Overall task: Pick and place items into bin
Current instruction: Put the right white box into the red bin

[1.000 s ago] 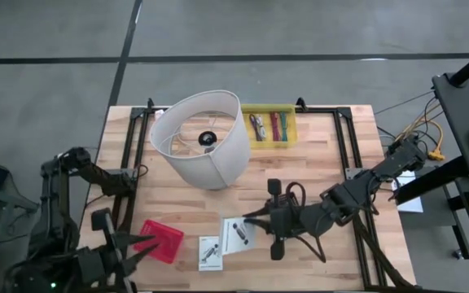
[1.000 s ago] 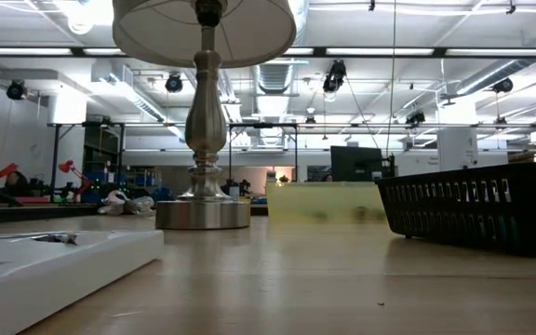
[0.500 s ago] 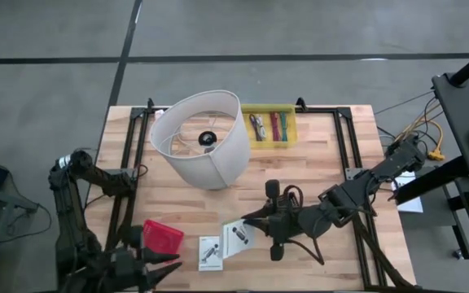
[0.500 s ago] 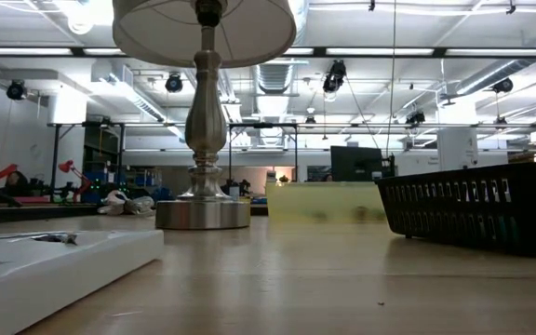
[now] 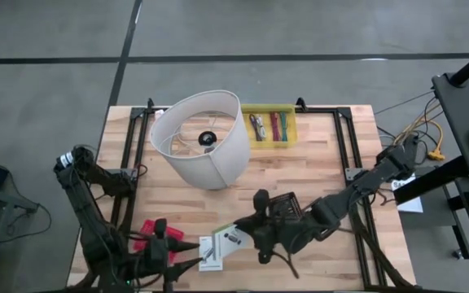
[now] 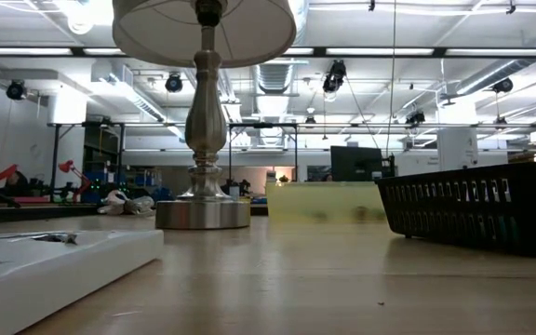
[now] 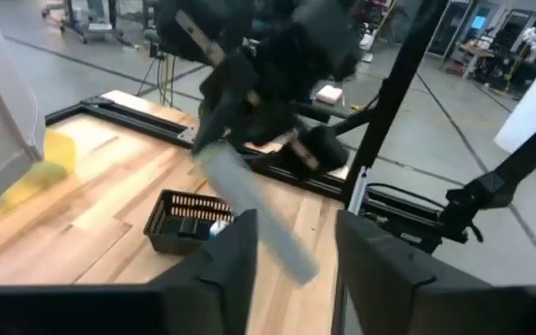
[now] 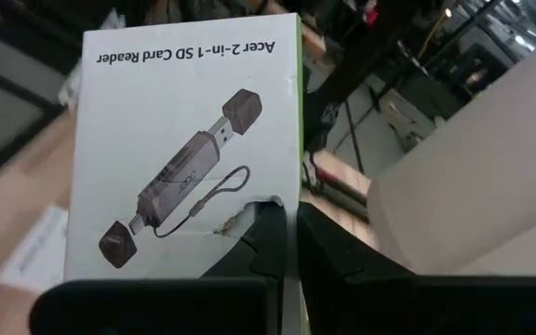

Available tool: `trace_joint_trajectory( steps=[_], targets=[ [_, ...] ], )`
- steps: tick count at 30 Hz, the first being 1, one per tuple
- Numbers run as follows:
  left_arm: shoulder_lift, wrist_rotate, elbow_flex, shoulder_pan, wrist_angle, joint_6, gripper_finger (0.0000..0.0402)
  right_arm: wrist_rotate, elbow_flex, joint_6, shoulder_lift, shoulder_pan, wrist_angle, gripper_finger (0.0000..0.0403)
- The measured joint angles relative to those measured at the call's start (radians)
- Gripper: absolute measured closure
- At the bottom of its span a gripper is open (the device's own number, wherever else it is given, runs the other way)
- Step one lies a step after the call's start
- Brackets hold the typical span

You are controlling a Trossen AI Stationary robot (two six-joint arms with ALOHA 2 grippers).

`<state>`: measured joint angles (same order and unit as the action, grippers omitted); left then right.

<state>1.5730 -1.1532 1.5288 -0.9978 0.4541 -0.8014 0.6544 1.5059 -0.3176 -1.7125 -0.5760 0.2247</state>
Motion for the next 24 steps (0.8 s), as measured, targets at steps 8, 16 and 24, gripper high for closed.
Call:
trace_joint_trajectory(
  steps=[8,16,24],
  targets=[
    [-0.001,0.053,0.0,0.041,0.053,-0.081,0.0213,0.163,-0.005,-0.03,-0.033,-0.006,-0.003,0.0394],
    [0.002,0.065,-0.004,0.088,0.204,-0.327,0.0212,0.212,-0.007,-0.061,-0.033,-0.006,0.004,0.0394],
    [0.003,0.1,-0.041,0.145,0.202,-0.37,0.0212,0.212,-0.007,-0.085,-0.033,-0.006,0.004,0.0394]
  ],
)
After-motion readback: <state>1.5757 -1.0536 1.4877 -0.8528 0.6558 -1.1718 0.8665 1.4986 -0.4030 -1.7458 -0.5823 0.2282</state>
